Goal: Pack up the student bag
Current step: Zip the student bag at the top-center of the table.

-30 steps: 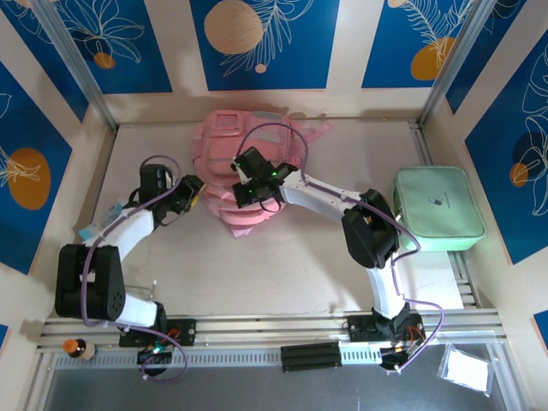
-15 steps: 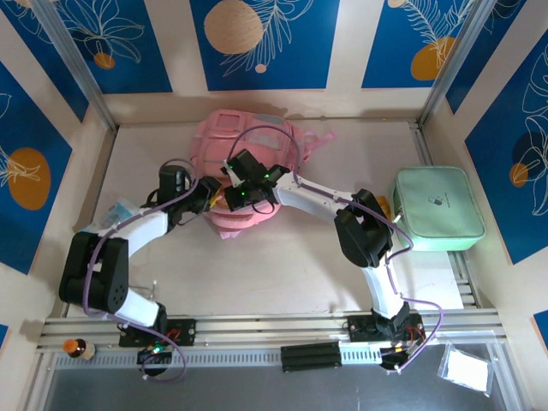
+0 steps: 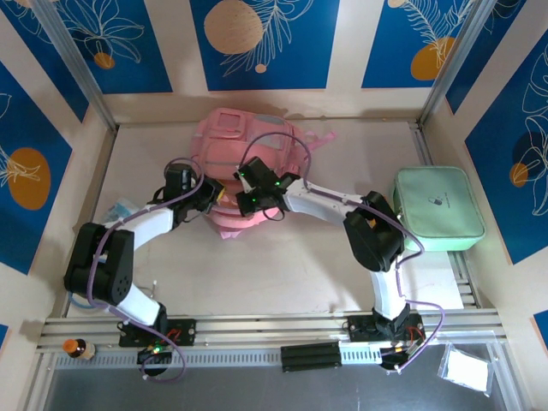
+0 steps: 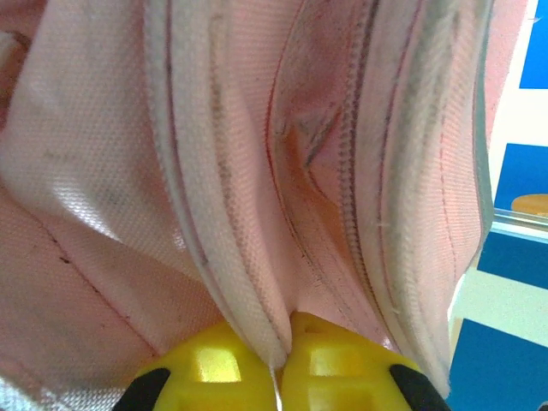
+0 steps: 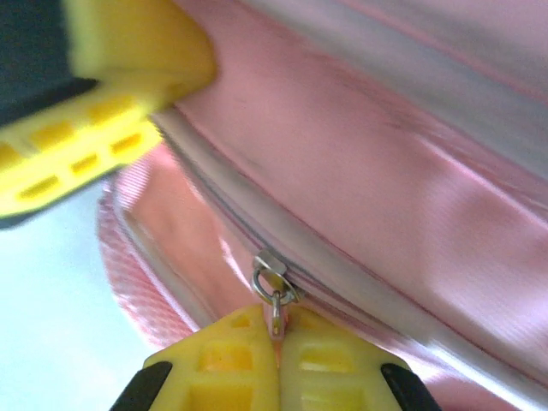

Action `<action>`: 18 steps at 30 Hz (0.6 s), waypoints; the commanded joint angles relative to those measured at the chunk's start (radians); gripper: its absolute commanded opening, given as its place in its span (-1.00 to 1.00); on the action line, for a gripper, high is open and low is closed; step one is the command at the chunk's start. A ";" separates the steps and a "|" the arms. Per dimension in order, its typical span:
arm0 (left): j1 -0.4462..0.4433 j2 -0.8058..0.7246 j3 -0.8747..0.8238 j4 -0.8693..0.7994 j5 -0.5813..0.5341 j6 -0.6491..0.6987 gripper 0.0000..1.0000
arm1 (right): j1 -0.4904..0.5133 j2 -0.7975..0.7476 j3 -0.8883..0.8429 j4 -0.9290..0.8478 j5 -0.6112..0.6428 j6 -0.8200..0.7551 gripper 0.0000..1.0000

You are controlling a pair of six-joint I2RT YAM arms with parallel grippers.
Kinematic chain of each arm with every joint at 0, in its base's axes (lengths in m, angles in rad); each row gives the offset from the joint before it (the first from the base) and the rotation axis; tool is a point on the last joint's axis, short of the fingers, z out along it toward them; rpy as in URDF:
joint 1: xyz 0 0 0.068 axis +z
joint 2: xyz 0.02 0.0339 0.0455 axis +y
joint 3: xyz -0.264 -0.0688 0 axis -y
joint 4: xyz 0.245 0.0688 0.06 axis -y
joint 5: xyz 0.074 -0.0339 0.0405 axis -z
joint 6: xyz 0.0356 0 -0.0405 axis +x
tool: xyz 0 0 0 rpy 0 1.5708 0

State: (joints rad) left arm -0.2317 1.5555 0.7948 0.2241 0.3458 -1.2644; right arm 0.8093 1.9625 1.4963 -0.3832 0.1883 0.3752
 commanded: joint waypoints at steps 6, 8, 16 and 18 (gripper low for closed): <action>0.008 0.008 0.045 -0.005 -0.019 0.088 -1.00 | -0.056 -0.162 -0.161 -0.033 0.157 0.045 -1.00; 0.010 0.003 0.052 -0.023 -0.013 0.106 -1.00 | -0.075 -0.171 -0.168 -0.034 0.157 0.042 -1.00; 0.016 0.001 0.072 -0.089 0.027 0.168 -1.00 | -0.111 -0.173 -0.174 -0.040 0.119 -0.012 -1.00; 0.019 0.007 0.084 -0.123 0.045 0.197 -1.00 | -0.124 -0.171 -0.175 -0.047 0.095 -0.046 -1.00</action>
State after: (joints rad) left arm -0.2272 1.5555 0.8371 0.1543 0.3595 -1.1507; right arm 0.7151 1.8286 1.3369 -0.3870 0.2787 0.3756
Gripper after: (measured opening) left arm 0.048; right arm 0.044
